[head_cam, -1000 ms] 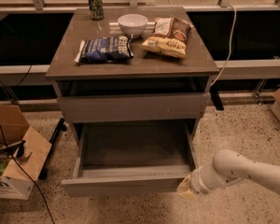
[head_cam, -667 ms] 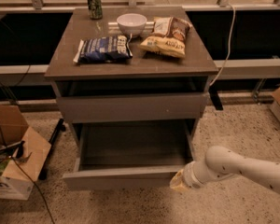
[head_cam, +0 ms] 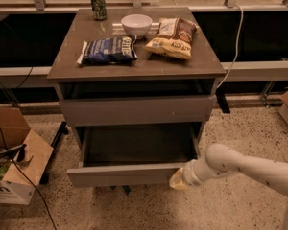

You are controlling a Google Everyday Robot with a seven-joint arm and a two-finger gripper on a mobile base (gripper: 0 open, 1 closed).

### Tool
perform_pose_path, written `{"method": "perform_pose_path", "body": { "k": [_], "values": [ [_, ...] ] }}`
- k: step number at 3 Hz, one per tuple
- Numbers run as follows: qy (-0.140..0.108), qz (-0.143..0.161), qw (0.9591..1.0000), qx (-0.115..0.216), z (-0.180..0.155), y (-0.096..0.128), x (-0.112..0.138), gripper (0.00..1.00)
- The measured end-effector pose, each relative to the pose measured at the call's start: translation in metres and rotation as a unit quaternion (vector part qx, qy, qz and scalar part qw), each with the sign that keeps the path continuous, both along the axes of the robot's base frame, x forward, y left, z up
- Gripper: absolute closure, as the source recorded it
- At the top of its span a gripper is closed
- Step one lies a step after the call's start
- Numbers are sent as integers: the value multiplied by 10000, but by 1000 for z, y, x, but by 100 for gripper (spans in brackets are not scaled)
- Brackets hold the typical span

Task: Close middle drawer

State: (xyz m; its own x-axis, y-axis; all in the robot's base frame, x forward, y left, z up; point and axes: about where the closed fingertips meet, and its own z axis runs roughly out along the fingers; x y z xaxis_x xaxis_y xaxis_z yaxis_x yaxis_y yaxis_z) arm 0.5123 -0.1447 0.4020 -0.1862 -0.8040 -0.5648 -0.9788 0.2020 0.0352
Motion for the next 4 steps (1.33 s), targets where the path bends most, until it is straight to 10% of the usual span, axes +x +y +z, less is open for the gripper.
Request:
{"method": "perform_pose_path", "body": {
  "k": [2, 4],
  "values": [
    [-409, 240, 9986, 244, 2, 33, 82, 100],
    [-880, -61, 9959, 200, 3, 40, 95, 100]
  ]
}}
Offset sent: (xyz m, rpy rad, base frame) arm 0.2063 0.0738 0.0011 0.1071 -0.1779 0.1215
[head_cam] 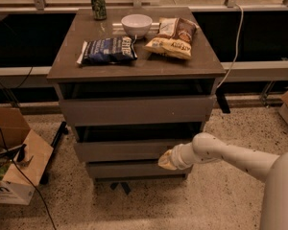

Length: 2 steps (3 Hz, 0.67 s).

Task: Close middle drawer

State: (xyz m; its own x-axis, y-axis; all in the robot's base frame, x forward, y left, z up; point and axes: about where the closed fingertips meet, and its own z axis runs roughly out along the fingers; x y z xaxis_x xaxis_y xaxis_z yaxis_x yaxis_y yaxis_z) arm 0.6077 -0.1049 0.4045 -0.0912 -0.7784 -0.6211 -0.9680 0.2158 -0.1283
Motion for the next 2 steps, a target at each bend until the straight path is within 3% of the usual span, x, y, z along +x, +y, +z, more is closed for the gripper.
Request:
{"method": "perform_pose_path", "body": {
  "k": [1, 2],
  "values": [
    [-651, -264, 9972, 266, 5, 9, 38, 100],
    [-1089, -428, 9919, 502, 9, 13, 78, 100]
  ]
}}
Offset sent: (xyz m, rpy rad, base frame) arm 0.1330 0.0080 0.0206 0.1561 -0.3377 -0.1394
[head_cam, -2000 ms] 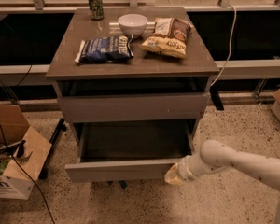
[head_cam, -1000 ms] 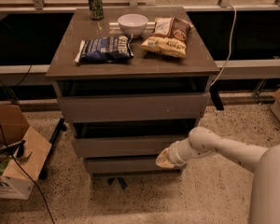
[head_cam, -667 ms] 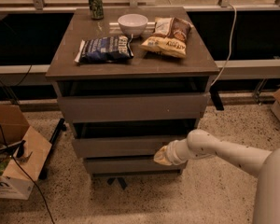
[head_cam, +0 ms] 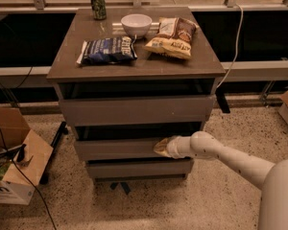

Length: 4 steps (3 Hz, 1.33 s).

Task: Close middle drawer

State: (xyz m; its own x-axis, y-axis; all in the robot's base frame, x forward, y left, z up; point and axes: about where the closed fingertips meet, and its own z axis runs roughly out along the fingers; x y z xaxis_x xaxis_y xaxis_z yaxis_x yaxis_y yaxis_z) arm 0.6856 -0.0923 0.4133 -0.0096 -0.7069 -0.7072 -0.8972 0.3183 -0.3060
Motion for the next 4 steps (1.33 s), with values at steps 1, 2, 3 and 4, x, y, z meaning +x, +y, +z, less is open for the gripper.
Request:
{"method": "perform_pose_path", "body": {
  "k": [1, 2, 3, 4],
  "values": [
    [-39, -16, 10000, 11, 1, -1, 4, 81],
    [-30, -1, 10000, 18, 0, 2, 4, 58],
    [-20, 14, 10000, 24, -1, 4, 3, 35],
    [-10, 30, 10000, 31, -3, 6, 2, 11]
  ]
}}
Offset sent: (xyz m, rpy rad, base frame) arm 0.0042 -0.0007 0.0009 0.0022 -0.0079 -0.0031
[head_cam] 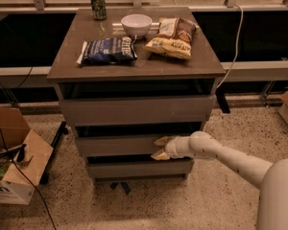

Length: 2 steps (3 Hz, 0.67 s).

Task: Close middle drawer

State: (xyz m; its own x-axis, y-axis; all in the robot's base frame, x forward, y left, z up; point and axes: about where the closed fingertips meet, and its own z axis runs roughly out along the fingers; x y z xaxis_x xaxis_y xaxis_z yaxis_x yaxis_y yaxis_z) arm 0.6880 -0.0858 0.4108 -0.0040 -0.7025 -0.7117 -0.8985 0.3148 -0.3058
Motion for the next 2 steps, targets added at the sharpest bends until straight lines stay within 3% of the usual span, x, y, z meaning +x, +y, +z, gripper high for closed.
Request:
{"method": "perform_pose_path", "body": {
  "k": [1, 2],
  "values": [
    [7, 11, 10000, 5, -1, 2, -2, 0],
    [7, 11, 10000, 5, -1, 2, -6, 0]
  ]
}}
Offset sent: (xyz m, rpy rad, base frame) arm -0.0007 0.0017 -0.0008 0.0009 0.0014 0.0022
